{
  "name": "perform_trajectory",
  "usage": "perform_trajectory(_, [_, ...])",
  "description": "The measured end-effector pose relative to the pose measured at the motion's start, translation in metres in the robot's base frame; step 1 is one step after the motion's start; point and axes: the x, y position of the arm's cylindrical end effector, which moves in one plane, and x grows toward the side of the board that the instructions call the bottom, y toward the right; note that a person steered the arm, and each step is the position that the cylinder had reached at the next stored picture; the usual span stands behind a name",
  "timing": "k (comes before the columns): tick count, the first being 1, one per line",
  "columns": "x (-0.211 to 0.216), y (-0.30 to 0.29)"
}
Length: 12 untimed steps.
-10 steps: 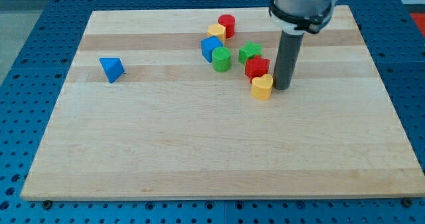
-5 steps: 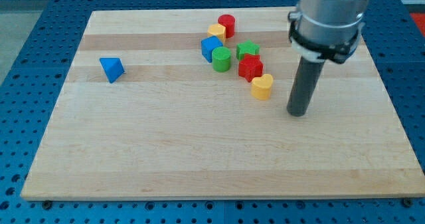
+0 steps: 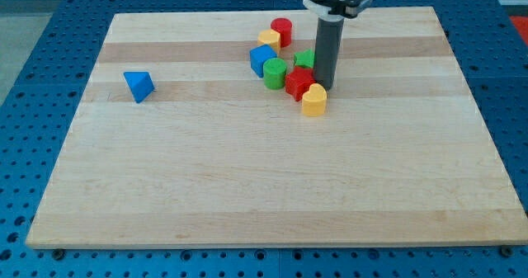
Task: Move the red star into the green circle
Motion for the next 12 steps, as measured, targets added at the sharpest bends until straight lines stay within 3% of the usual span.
perform_trajectory(1, [0.016,0.04])
perform_trajectory(2, [0.067,0.057])
perform_trajectory(3, [0.075,0.057])
perform_trajectory(7, [0.083,-0.015])
perform_trajectory(9, [0.013,-0.02])
perform_trajectory(10, [0.013,-0.023])
perform_trajectory(12, [-0.039,-0.031])
